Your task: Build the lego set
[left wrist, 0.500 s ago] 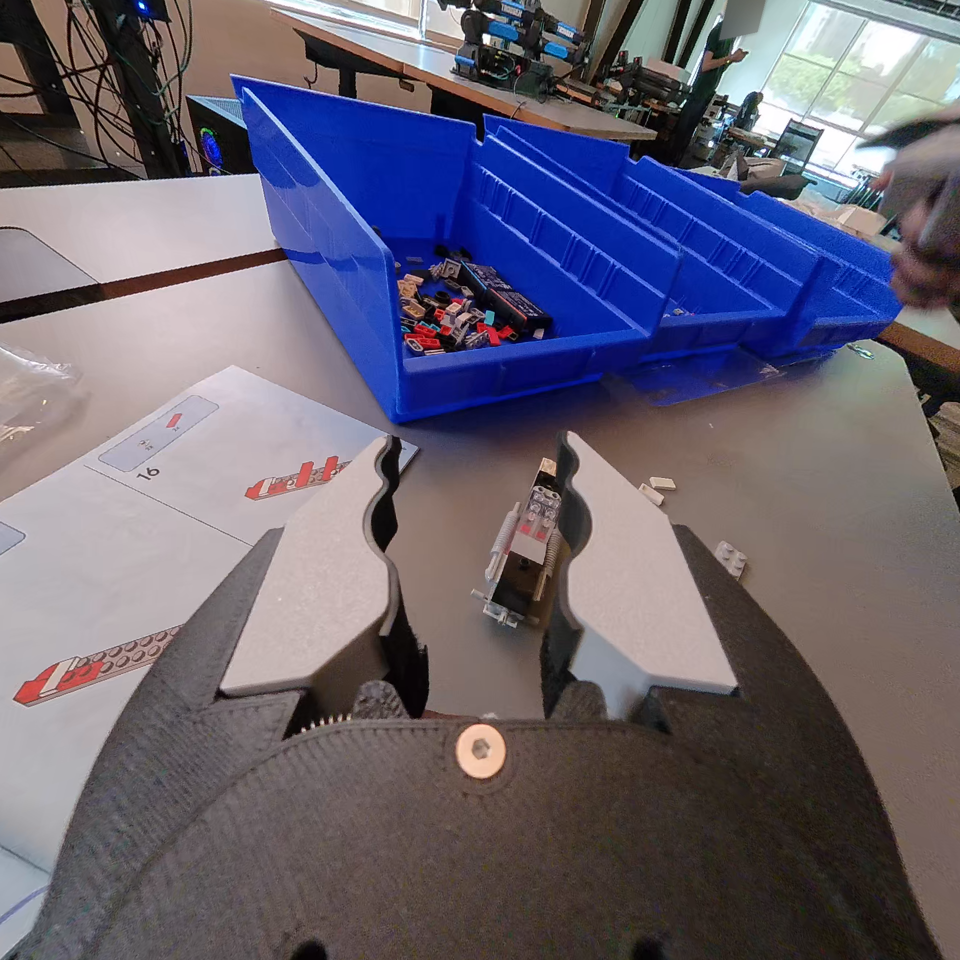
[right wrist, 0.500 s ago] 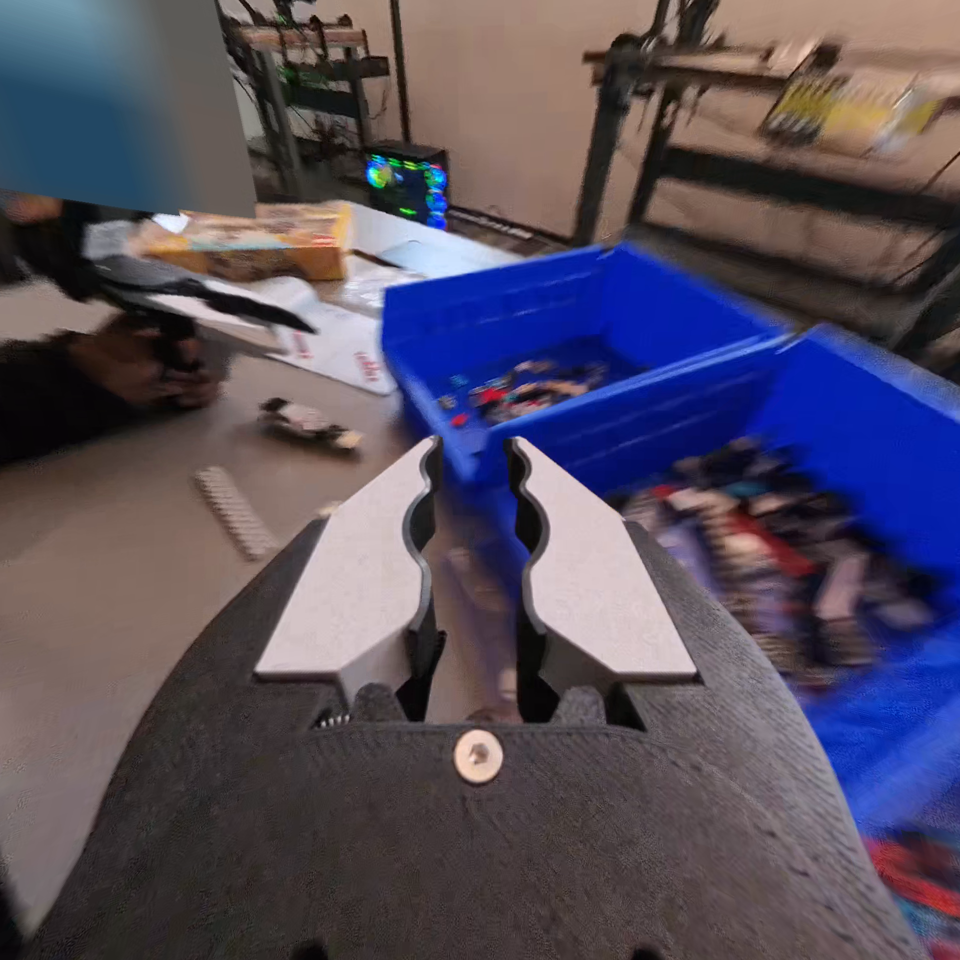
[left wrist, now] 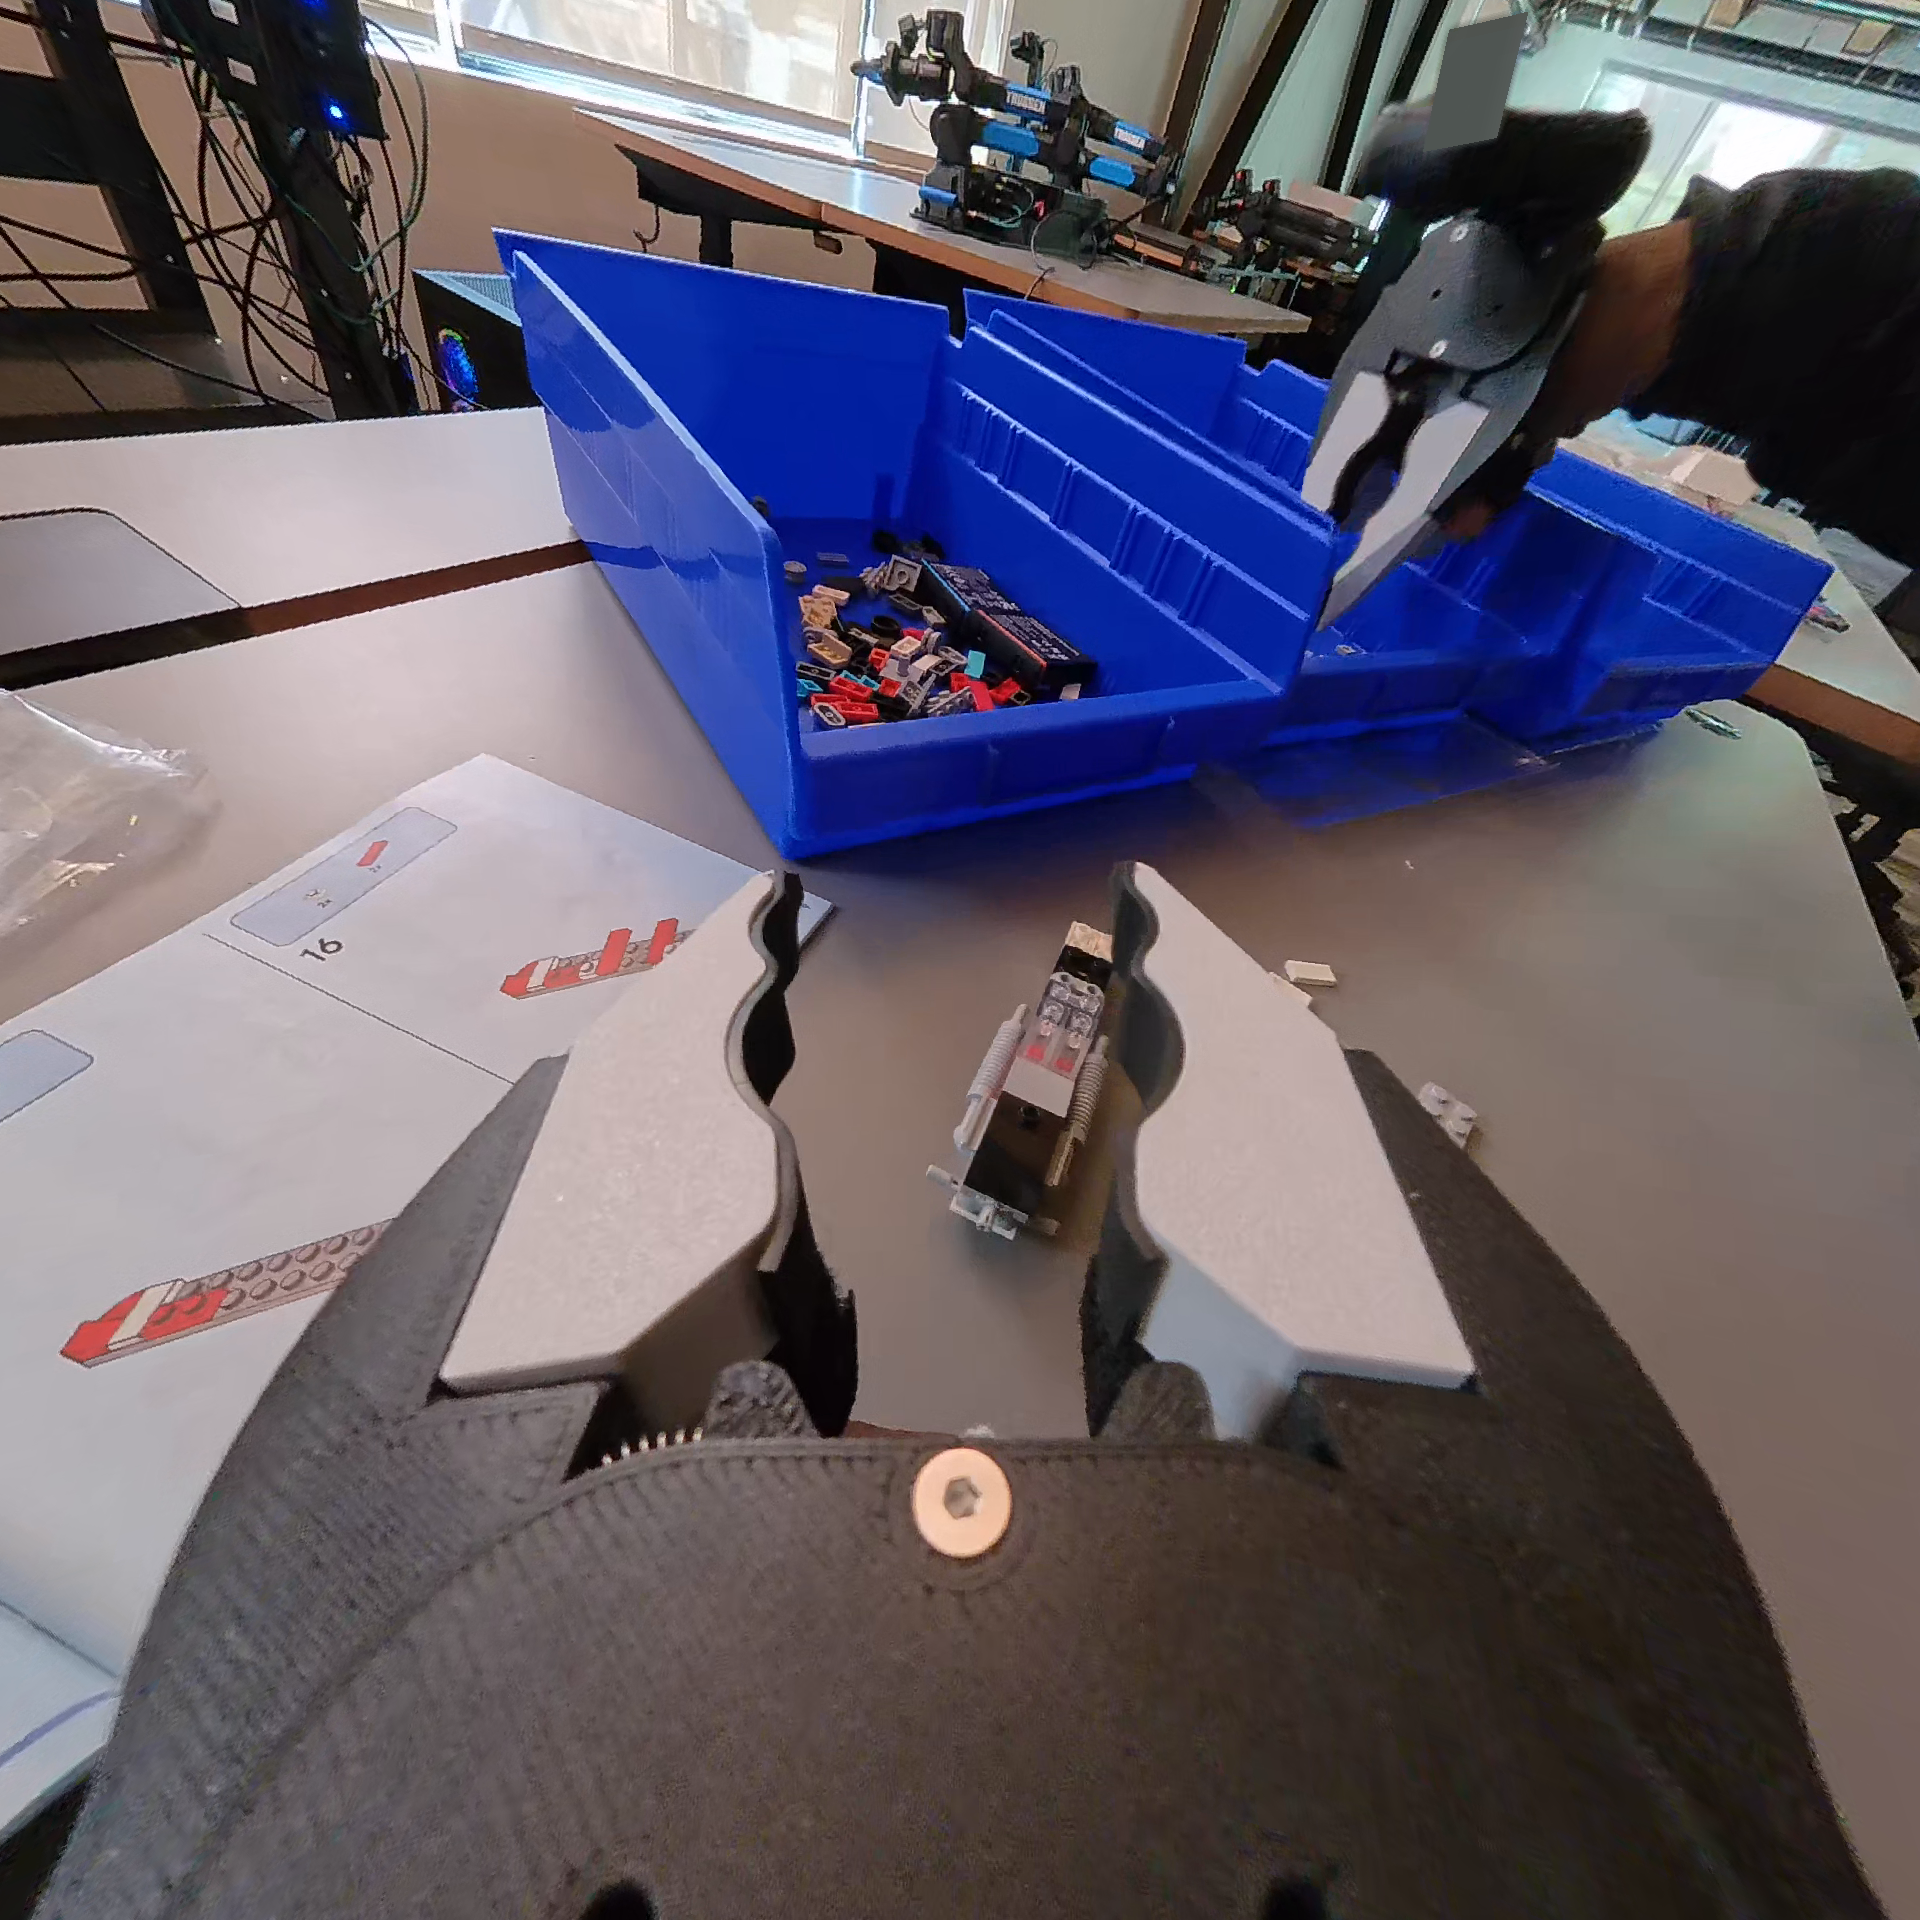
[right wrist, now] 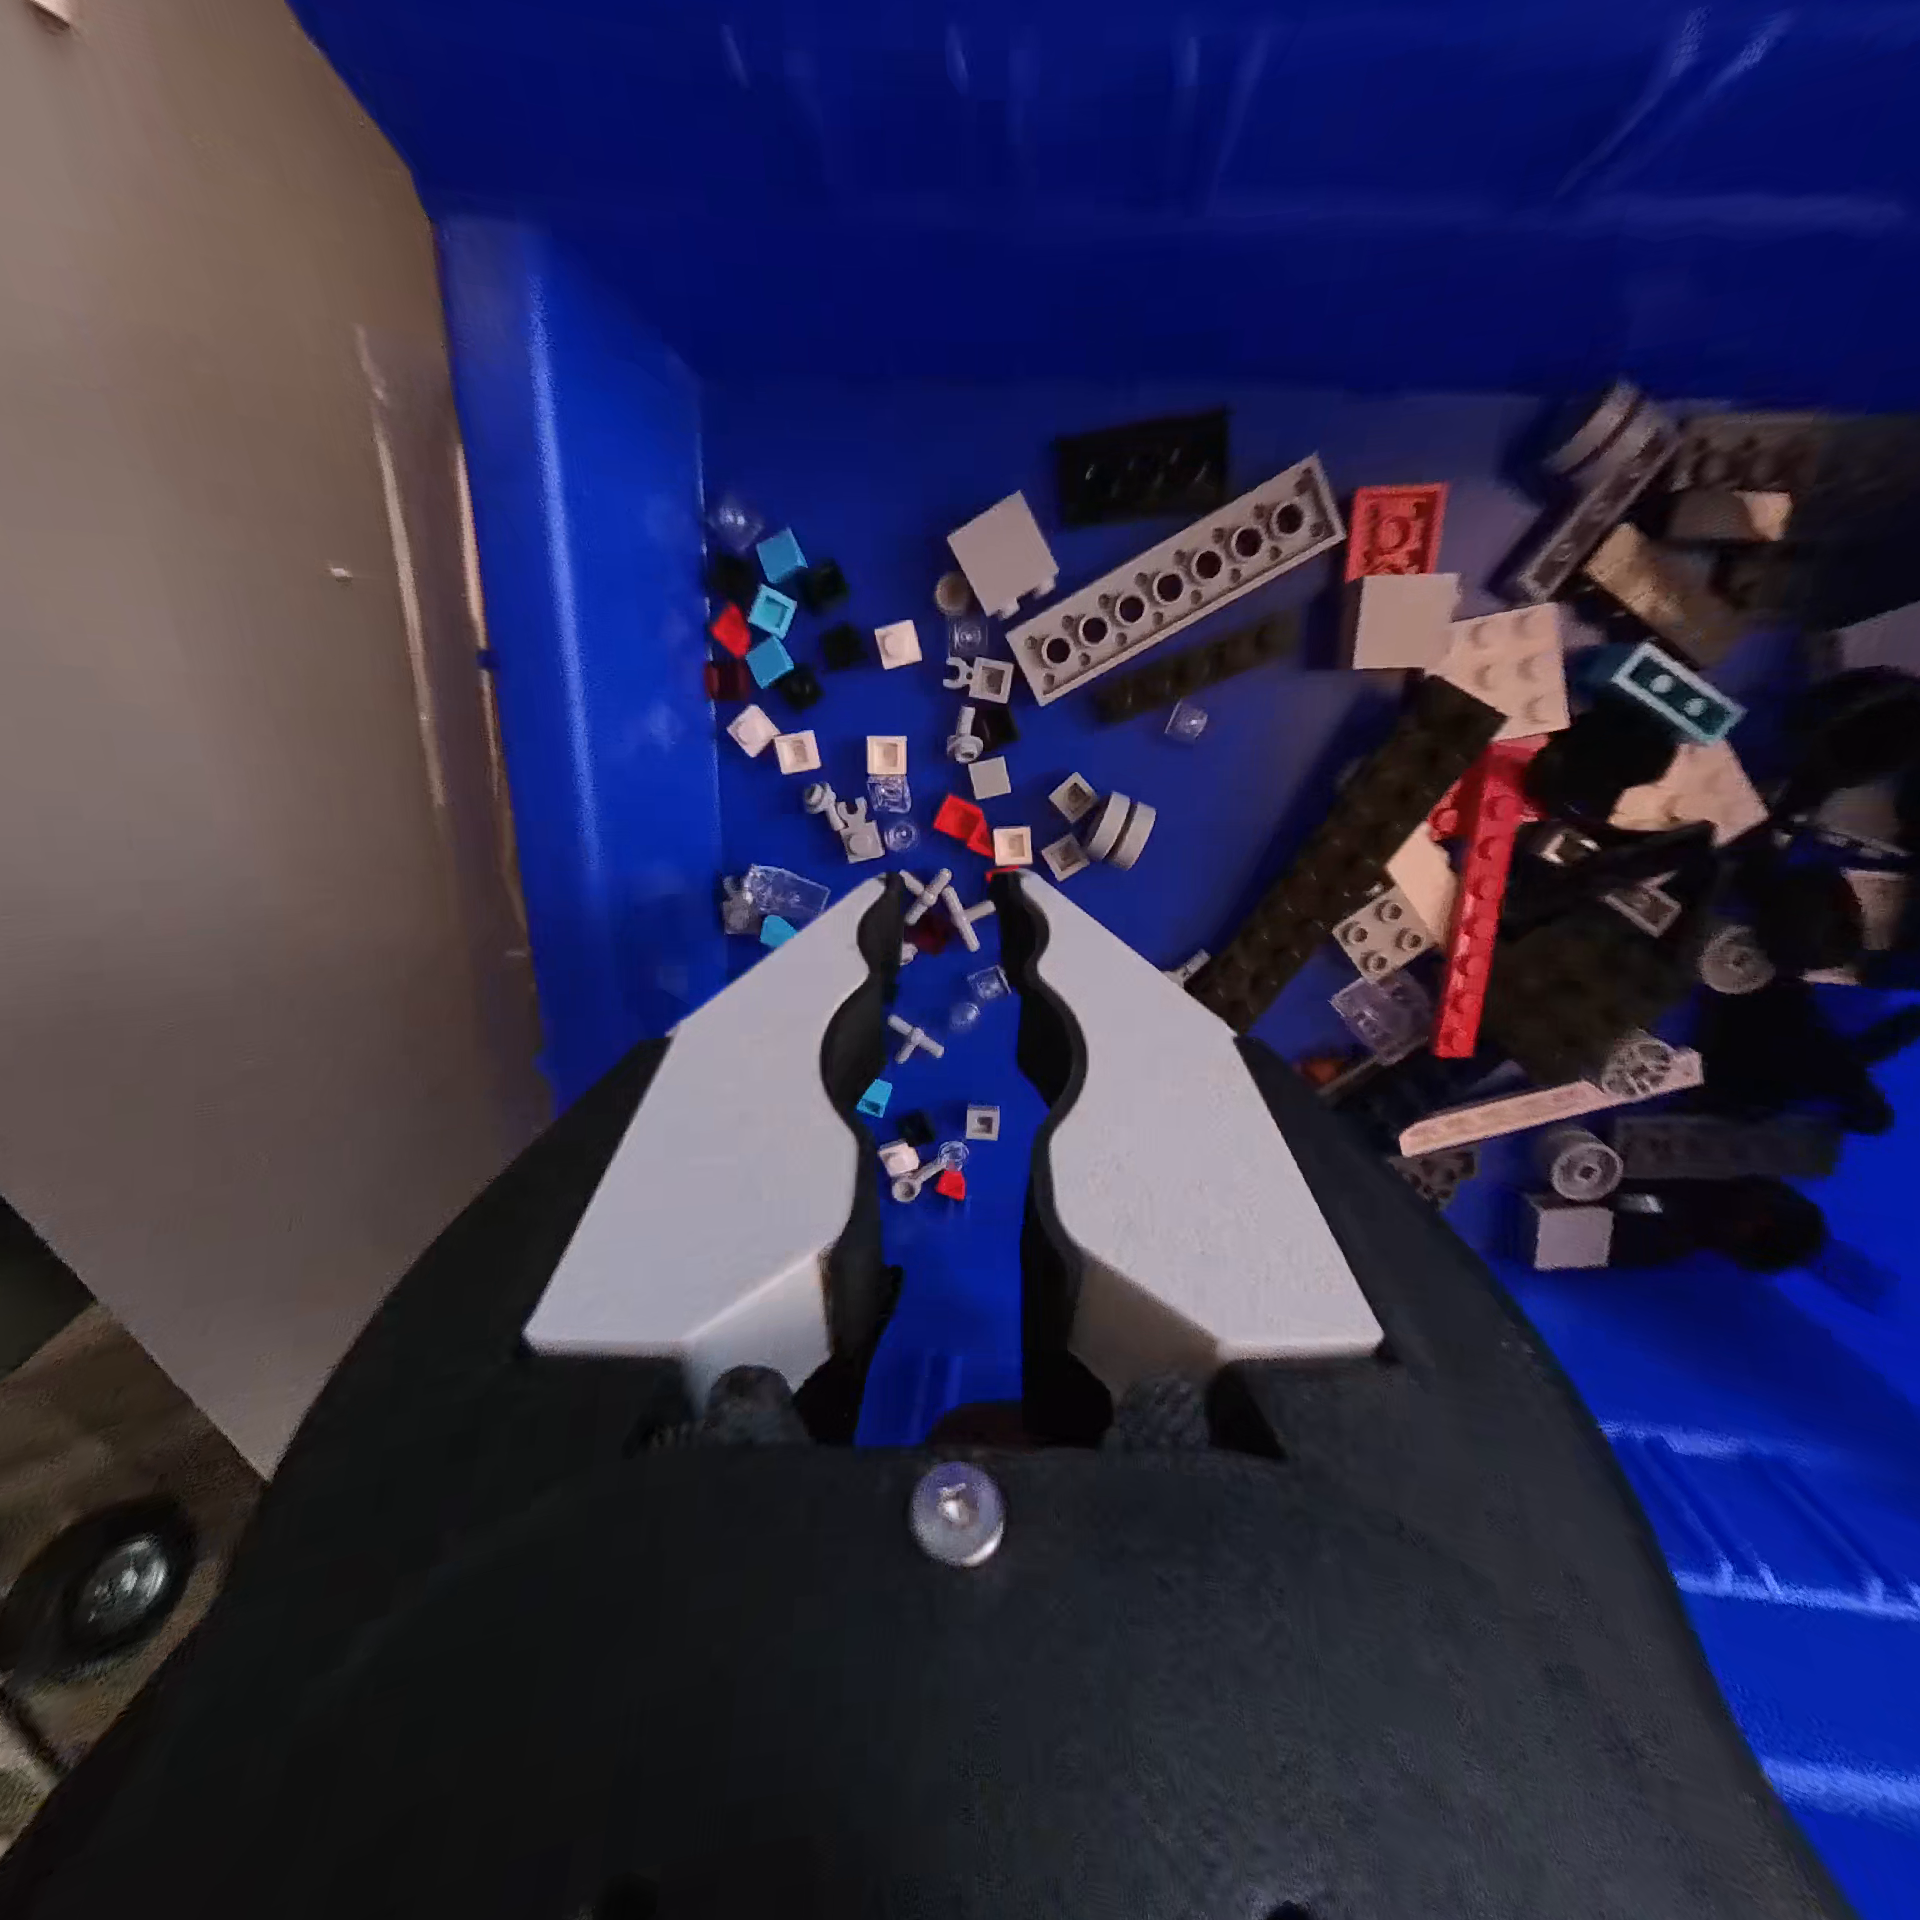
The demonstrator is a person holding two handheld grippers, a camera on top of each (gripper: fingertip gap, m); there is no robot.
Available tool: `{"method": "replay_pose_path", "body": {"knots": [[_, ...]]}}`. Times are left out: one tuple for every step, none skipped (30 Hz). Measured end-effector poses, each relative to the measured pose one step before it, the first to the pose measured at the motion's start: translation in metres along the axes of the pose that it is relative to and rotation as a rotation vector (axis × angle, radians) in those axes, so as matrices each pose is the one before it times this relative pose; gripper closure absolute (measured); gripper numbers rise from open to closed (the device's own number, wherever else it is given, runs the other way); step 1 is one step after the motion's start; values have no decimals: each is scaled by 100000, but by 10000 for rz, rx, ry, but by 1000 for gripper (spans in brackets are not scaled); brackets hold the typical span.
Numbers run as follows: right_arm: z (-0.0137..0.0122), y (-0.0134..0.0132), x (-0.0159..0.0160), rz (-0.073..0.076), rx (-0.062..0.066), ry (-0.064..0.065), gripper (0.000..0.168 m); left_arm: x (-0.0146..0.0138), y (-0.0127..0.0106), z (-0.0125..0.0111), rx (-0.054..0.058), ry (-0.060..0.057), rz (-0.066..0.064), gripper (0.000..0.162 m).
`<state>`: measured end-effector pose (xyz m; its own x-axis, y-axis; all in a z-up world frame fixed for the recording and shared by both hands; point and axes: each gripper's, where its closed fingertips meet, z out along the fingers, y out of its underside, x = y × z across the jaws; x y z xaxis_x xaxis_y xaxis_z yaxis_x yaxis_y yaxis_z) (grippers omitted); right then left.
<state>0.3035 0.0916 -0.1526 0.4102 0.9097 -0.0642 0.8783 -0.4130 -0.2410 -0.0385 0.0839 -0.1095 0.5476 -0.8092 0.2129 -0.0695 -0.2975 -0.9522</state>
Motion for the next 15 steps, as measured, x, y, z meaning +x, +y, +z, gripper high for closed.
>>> {"method": "replay_pose_path", "body": {"knots": [[433, 238, 65, 33, -223, -75, 149, 78, 5, -71, 16, 28, -2, 100], [266, 334, 106, 55, -315, -9, 149, 67, -9, -38, 18, 32, 3, 100], [162, 195, 176, -76, -216, 110, 149, 20, 9, 1, -4, 26, -10, 100], [153, 147, 146, -92, -184, 96, 150, 5, 60, 42, -45, 38, -42, 100], [183, 200, 60, -22, -218, 21, 150, -10, 80, 66, -66, 48, -65, 100], [198, 227, 114, -51, -234, 58, 149, -24, 82, 66, -64, 44, -76, 100], [190, 212, 143, -86, -228, 85, 149, -24, 50, 51, -44, 41, -72, 100], [132, 132, 132, -78, -182, 84, 149, -18, 22, 17, -18, 32, -59, 100], [17, 13, 151, -53, -100, 96, 149, -31, -6, -2, 4, 18, -45, 100], [-72, -83, 181, -65, -24, 108, 149, -8, -29, -20, 18, 12, -27, 100], [-129, -222, 206, -100, 49, 131, 149, 5, -27, -33, 27, 7, -7, 100], [-147, -282, 112, -69, 60, 58, 149, 9, -36, -23, 28, 3, 9, 100], [-101, -295, 44, -61, 51, 20, 149, 24, -22, -28, 22, 2, 18, 100], [-20, -281, 8, -84, 37, 1, 149, 22, -17, -19, 15, 2, 16, 100], [98, -124, -17, -49, -52, -19, 149, 18, -19, -4, 12, 5, 11, 100]]}}
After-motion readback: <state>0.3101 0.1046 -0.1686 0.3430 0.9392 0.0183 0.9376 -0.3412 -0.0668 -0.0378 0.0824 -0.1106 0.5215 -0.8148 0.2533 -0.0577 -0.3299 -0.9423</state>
